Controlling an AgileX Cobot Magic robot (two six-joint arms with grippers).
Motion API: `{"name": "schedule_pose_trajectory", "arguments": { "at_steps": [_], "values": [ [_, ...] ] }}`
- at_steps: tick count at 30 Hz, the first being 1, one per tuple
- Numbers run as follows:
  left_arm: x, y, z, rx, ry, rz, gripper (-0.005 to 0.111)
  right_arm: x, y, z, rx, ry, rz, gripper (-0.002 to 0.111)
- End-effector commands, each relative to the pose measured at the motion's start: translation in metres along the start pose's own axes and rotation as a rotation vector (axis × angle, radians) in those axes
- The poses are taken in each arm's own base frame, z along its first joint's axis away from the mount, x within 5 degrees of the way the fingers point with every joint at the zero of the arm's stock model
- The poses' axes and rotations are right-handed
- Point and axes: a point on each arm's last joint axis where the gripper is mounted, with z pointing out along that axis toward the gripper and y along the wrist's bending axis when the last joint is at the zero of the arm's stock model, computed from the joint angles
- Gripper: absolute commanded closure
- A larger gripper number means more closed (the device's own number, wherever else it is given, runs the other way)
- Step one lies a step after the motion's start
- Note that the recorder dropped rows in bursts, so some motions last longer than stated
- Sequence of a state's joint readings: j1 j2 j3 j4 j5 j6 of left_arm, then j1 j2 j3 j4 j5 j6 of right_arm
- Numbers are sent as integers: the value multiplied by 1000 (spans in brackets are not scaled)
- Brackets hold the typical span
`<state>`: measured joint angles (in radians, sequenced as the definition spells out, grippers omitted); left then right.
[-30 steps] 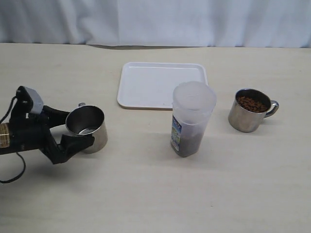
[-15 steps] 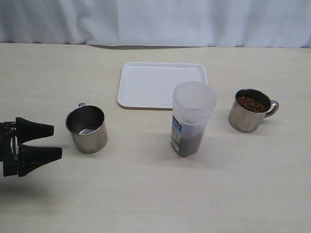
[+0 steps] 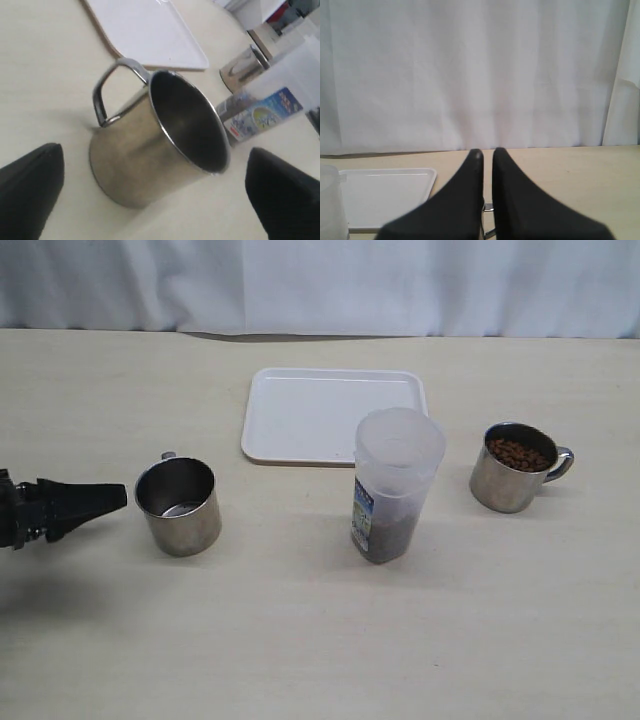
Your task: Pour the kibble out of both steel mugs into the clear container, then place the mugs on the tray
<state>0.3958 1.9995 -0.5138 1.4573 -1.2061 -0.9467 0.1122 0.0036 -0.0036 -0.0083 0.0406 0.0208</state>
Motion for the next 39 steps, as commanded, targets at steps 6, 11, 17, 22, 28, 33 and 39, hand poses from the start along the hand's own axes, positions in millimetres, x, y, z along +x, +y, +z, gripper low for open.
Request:
{"name": "schedule_pose_trajectory", "arguments": {
  "at_steps": [6, 11, 17, 22, 28, 33, 39],
  "values": [
    [-38, -22, -11, -47, -169, -41, 8, 0, 0, 0, 4, -9, -6, 103],
    [-78, -66, -35, -49, -342, 0, 8, 0, 0, 0, 4, -9, -6, 103],
    [-107, -121, -65, -20, -559, 93, 8, 0, 0, 0, 4, -9, -6, 103],
    [-114, -170, -86, 12, -662, 264, 8, 0, 0, 0, 4, -9, -6, 103],
    [-107, -217, -103, 58, -721, 404, 25, 0, 0, 0, 4, -9, -6, 103],
    [-92, -245, -109, 56, -671, 565, 101, 0, 0, 0, 4, -9, -6, 103],
    [-73, -265, -111, 37, -587, 693, 107, 0, 0, 0, 4, -9, -6, 103]
  ]
}}
